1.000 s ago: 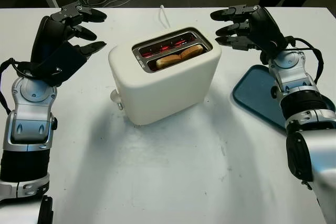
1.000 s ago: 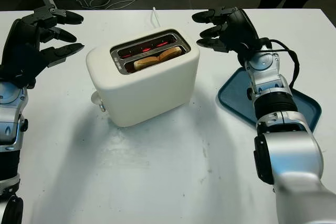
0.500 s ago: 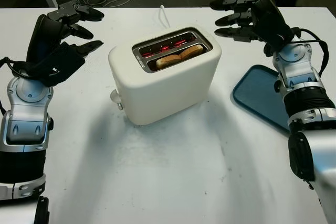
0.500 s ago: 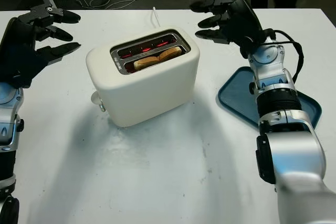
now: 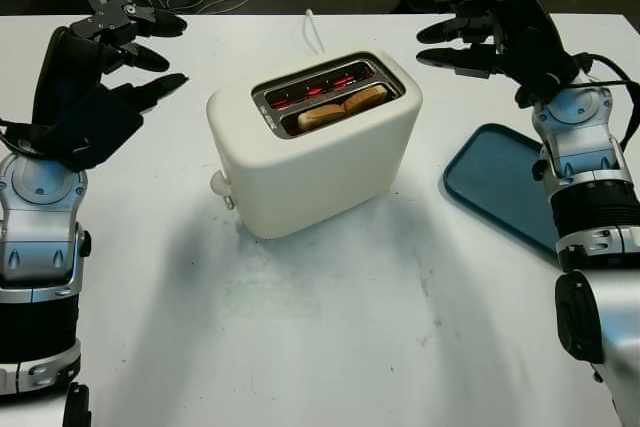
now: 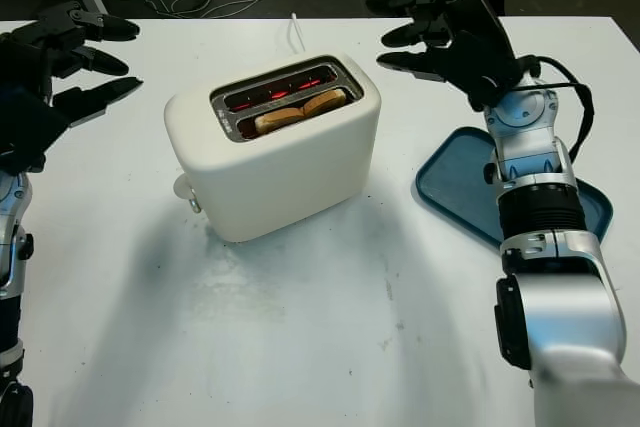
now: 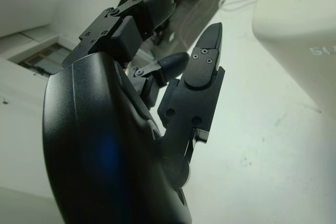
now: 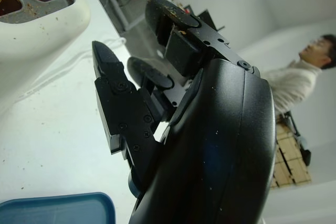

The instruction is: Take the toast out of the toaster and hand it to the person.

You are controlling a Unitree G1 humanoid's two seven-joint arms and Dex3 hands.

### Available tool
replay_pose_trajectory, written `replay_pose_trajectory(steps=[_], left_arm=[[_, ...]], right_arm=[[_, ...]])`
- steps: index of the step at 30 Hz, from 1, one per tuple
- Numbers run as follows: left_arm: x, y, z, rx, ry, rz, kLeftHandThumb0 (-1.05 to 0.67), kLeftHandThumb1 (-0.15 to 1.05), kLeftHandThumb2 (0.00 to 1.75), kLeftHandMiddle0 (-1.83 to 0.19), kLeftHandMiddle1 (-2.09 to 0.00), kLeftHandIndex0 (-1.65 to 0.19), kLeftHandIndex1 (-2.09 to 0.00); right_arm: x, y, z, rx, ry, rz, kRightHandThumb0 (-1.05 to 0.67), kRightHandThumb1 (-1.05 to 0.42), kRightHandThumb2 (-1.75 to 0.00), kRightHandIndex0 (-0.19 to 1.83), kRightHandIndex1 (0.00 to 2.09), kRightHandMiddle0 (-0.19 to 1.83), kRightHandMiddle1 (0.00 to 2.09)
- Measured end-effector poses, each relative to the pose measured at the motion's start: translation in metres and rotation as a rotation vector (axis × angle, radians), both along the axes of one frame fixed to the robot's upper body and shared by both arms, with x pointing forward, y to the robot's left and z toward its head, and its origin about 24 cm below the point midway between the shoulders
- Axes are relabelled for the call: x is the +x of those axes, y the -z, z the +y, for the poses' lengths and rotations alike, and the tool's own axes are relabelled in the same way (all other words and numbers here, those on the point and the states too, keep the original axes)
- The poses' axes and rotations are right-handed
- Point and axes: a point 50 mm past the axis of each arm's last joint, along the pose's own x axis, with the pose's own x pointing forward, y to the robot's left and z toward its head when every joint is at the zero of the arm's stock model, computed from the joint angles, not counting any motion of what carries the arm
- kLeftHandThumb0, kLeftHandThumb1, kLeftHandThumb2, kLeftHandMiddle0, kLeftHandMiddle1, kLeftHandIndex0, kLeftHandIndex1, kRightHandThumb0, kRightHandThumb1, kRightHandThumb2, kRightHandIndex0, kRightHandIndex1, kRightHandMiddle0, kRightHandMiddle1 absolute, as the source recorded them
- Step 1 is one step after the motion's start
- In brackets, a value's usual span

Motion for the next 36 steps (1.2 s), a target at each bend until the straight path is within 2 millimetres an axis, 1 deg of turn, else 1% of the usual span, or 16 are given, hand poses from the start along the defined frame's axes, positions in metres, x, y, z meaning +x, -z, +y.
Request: replay_pose_trajectory(steps=[9,17,26,30,36], left_arm=[[-0.0012,0.0042,0.0013,0.001,-0.005,0.014,-0.18,0.84,0.0,-0.45,-1.11,-0.56,-0.65],[-0.0019,0.0035,0.0002,0.006,0.002,0.013,-0.2,0.85,0.0,-0.46,-1.12,-0.57,-0.65],[-0.0024,0.0027,-0.0012,0.015,0.0,0.015,-0.22,0.85,0.0,-0.45,-1.12,-0.56,-0.64],[-0.0026,0.0025,-0.0013,0.013,-0.003,0.019,-0.22,0.85,0.0,-0.45,-1.12,-0.56,-0.64],[-0.0027,0.0025,-0.0019,0.017,-0.003,0.019,-0.22,0.85,0.0,-0.46,-1.12,-0.57,-0.64]], right_arm=[[-0.0027,-0.0035,0.002,-0.004,-0.004,-0.015,-0.04,-0.76,0.0,0.87,0.37,0.9,0.02],[-0.0033,-0.0002,-0.0001,0.001,0.003,0.004,-0.04,-0.77,0.0,0.84,0.4,0.88,0.0],[-0.0032,0.0006,0.0002,0.002,-0.009,0.018,-0.05,-0.76,0.0,0.83,0.48,0.9,0.01],[-0.0032,0.0005,0.0005,0.015,-0.015,0.019,-0.01,-0.77,0.0,0.8,0.52,0.89,0.01],[-0.0029,0.002,0.0014,0.021,-0.026,0.028,-0.03,-0.77,0.0,0.76,0.56,0.89,0.0]])
